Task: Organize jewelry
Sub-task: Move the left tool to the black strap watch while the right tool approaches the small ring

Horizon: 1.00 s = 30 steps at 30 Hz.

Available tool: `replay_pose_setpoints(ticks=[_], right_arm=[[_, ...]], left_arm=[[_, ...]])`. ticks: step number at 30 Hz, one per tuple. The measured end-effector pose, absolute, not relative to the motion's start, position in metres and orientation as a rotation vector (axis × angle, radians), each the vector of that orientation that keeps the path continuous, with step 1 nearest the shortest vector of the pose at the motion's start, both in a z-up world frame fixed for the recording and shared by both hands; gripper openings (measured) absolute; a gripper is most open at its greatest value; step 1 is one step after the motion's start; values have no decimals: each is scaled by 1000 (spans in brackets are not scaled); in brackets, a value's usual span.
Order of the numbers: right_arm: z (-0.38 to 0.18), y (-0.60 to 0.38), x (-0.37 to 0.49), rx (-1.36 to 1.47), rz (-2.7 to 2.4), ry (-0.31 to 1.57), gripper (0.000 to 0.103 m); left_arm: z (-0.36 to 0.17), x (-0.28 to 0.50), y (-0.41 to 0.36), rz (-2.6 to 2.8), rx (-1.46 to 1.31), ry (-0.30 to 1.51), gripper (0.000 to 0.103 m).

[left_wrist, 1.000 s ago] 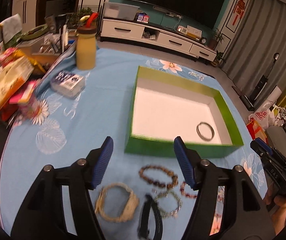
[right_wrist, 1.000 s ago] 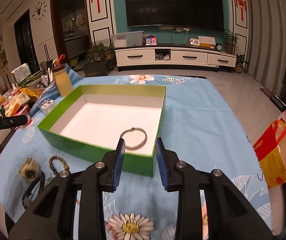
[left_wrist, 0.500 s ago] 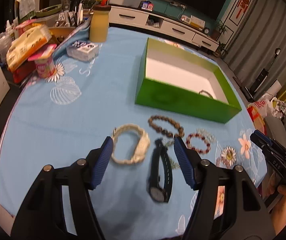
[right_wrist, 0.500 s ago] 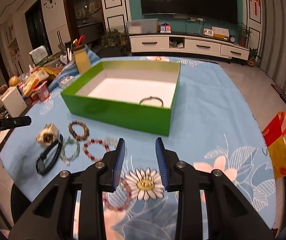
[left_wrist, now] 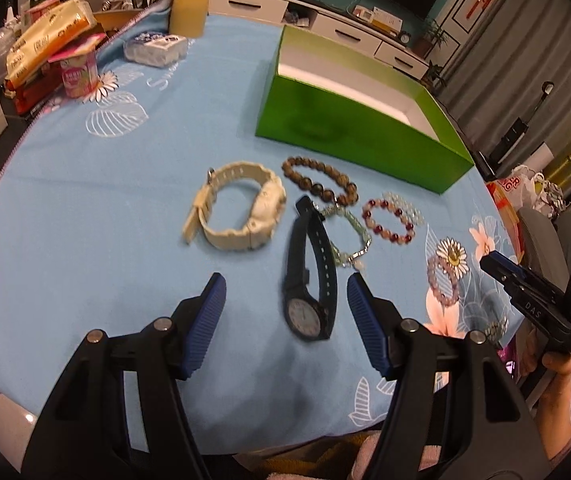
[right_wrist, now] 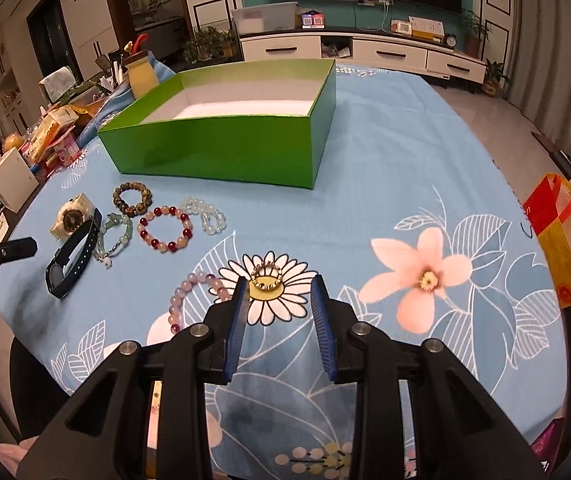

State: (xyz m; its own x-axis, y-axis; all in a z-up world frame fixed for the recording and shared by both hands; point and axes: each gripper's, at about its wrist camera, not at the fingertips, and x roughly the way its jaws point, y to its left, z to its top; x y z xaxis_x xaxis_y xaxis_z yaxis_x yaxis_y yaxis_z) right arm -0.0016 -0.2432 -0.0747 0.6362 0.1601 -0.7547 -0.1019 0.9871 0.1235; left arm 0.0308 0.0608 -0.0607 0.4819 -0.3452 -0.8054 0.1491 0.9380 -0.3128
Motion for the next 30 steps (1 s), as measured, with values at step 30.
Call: replay_pose_setpoints(ticks=[30], right_arm=[[-81, -246, -2, 94, 158, 869, 32]], left_arm=[[-86, 28, 38, -265, -167, 1054, 36]])
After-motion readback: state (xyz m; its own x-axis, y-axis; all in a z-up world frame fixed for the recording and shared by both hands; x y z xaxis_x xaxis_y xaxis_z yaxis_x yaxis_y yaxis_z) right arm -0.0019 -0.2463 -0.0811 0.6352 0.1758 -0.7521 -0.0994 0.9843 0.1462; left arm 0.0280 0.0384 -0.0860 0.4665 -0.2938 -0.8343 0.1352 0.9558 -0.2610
